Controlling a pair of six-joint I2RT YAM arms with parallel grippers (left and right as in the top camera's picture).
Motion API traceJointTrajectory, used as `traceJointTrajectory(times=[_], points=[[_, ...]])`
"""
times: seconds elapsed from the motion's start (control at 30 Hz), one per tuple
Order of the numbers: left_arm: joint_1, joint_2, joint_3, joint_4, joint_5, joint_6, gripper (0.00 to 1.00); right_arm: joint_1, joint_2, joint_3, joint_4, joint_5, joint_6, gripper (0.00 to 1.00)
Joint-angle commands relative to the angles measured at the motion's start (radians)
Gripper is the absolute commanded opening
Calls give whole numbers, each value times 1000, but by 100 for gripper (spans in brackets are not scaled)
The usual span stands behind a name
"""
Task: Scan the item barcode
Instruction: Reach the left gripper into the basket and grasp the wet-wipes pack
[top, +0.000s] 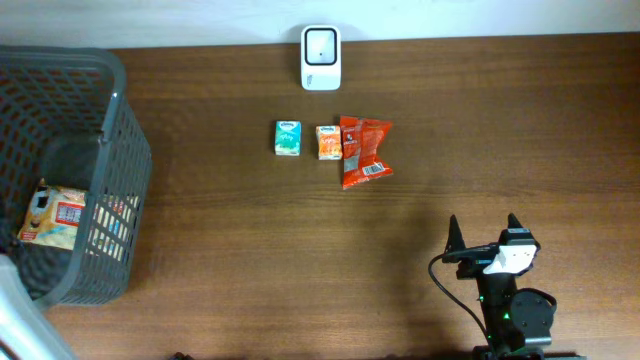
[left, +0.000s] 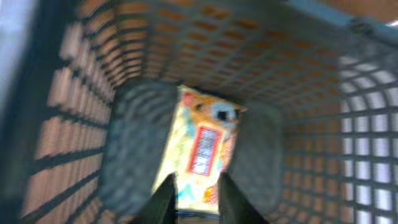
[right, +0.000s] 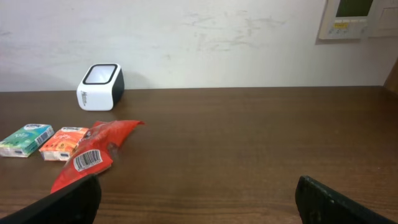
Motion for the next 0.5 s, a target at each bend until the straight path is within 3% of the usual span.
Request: traceJointTrajectory(times=[0.0, 0.03, 0.07, 0.13, 0.33, 0.47], points=[[-35, 94, 0, 140, 183, 202, 58, -3, -7, -7, -4, 6, 12, 99], [-68, 152, 0, 204, 248, 401, 94, -3, -7, -7, -4, 6, 12, 99], [-85, 186, 0, 217, 259, 495, 99, -3, -7, -7, -4, 6, 12, 99], [-112, 282, 0, 199, 212, 568, 99, -3, -7, -7, -4, 6, 12, 99], [-113, 519, 0, 143, 111, 416, 99, -3, -7, -7, -4, 6, 12, 99], [-113, 621, 0, 172, 112, 414, 99, -3, -7, -7, -4, 6, 12, 99]])
